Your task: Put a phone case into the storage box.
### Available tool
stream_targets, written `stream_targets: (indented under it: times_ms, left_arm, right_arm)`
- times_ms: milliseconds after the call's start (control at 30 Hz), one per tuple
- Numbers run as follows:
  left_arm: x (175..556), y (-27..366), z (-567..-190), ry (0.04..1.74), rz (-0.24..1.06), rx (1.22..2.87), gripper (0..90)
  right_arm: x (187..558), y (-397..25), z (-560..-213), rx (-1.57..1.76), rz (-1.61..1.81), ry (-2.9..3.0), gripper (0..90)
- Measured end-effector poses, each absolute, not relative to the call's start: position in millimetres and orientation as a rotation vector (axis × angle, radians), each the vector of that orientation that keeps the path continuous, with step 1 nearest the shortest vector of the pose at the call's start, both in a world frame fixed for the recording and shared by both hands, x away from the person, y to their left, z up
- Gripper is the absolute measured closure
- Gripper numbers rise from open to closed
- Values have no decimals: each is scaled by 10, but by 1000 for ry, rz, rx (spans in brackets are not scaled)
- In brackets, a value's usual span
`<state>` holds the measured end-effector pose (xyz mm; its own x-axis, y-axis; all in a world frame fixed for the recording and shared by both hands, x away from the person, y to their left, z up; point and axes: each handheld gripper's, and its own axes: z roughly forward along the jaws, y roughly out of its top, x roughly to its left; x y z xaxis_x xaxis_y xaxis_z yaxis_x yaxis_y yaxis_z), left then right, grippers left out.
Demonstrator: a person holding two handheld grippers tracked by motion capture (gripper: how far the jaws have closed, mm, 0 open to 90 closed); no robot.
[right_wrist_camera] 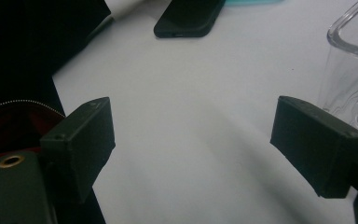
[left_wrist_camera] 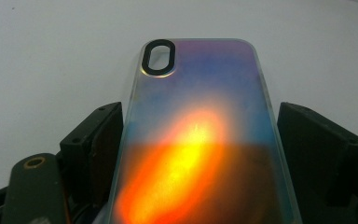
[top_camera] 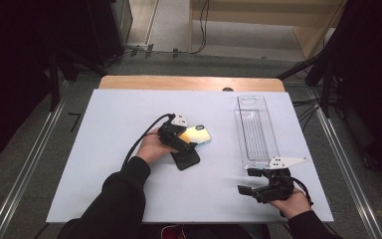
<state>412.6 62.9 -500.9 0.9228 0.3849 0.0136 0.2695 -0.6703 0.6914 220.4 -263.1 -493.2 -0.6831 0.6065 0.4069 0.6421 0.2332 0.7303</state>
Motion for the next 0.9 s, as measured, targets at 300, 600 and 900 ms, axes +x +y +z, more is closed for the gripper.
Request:
stream_targets:
  times_ms: [300, 600, 900]
  left_arm:
    - [4117, 653, -4905, 471, 192, 2314, 173]
    - [4100, 696, -4711, 512, 165, 2287, 173]
    - [4048, 726, -4603, 553, 138, 2284, 173]
  right_arm:
    - [2207, -2625, -4934, -1234, -1474, -2436, 117]
    - [2206, -2626, -4934, -1232, -1476, -2435, 117]
    - [2202, -2626, -4929, -1234, -1475, -2437, 117]
